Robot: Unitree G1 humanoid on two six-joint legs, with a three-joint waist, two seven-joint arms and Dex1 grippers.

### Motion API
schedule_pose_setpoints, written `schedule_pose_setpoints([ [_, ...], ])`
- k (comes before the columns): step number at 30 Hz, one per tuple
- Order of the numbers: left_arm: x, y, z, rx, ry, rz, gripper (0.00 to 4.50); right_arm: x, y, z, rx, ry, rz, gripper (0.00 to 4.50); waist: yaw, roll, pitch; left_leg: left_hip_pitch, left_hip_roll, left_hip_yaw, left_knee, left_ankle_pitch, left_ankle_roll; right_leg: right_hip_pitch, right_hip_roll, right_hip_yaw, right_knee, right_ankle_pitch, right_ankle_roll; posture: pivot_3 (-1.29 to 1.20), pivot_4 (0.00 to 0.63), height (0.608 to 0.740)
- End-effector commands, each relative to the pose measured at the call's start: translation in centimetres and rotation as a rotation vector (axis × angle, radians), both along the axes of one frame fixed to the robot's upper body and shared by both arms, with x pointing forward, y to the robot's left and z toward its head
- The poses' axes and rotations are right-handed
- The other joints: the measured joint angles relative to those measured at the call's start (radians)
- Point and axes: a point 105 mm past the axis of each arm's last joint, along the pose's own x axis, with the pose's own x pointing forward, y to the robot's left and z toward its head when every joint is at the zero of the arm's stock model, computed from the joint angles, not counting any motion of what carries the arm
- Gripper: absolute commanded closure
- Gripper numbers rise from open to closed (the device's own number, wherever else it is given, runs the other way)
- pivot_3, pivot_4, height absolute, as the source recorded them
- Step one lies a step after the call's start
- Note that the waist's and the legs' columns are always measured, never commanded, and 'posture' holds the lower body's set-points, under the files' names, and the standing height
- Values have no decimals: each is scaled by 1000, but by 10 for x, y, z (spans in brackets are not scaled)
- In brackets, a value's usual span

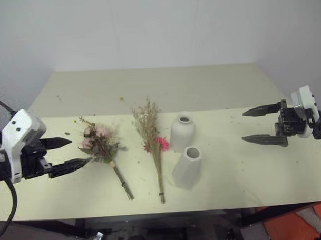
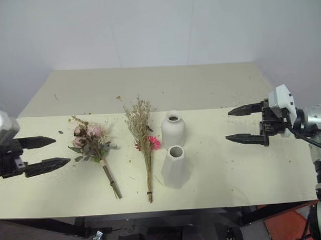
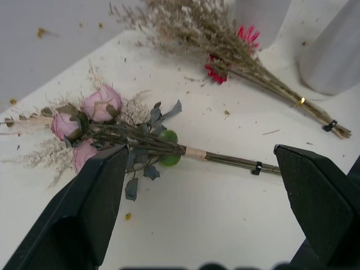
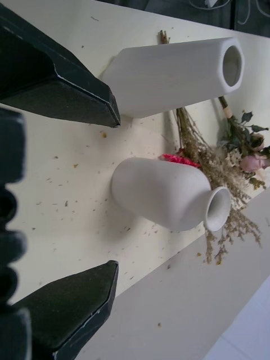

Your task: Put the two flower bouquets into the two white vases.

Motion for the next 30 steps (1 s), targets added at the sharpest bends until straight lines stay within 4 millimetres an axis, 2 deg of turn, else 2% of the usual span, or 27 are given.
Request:
schedule_pose_setpoints([
  [1, 3, -14, -6, 57, 97, 36, 0, -4, 3, 10, -19, -45, 59, 39, -1, 0, 0, 0, 0, 0, 0, 0, 0, 0, 0, 0, 0, 0, 0, 0, 150, 740],
  [4, 21, -17, -15, 18, 212, 158, 0, -4, 6, 9, -13, -50, 66, 39, 5, 0, 0, 1, 0, -2, 2, 0, 0, 2, 1, 0, 2, 0, 1, 0, 150, 740],
  [10, 33, -31, -26, 61, 402, 155, 0, -5, 7, 8, -7, -56, 67, 39, -3, -1, 0, 0, -2, -2, 3, 0, 0, 1, 0, 1, 3, 0, 3, 0, 150, 740],
  [22, 46, -34, -49, 110, 621, 271, 0, -10, 9, 5, 8, -67, 65, 39, 5, -1, 0, -1, -2, -2, 3, 0, 0, 1, -1, 1, 3, 0, 3, 0, 150, 740],
  [30, 69, -40, -63, 85, 698, 397, 0, -15, 11, 2, 24, -70, 56, 39, 10, -1, 0, 0, -3, -2, 4, 0, 0, 1, -1, 1, 4, 0, 3, 0, 150, 740],
])
